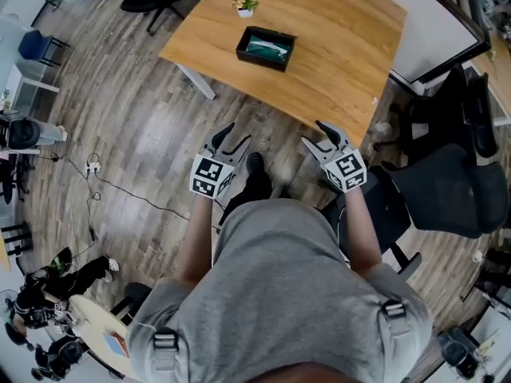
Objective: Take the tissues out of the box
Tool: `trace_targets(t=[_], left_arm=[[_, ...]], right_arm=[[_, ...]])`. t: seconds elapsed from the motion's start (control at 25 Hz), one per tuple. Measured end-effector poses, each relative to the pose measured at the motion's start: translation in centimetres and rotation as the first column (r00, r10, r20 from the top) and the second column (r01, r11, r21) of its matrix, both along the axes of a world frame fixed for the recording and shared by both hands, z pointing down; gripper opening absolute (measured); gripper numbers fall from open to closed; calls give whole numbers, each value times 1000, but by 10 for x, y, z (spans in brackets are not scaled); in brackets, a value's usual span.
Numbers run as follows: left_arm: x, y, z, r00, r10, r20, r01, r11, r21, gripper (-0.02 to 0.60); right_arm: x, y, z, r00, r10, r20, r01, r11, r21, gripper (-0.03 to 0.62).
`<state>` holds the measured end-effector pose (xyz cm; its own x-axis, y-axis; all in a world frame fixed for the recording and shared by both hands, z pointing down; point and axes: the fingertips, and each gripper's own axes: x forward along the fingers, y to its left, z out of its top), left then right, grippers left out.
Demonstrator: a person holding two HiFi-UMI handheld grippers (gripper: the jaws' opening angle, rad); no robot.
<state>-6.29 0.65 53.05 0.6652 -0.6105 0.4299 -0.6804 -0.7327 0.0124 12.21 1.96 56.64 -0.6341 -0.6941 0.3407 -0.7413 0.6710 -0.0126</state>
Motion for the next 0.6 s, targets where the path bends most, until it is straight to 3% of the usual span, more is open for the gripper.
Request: trace_targets(t=[0.6], left_arm=[[-41, -117, 4, 996, 90, -17, -90, 996, -27, 227]], right_arm=[[-58, -106, 4, 999, 46, -19, -46, 998, -40, 233]])
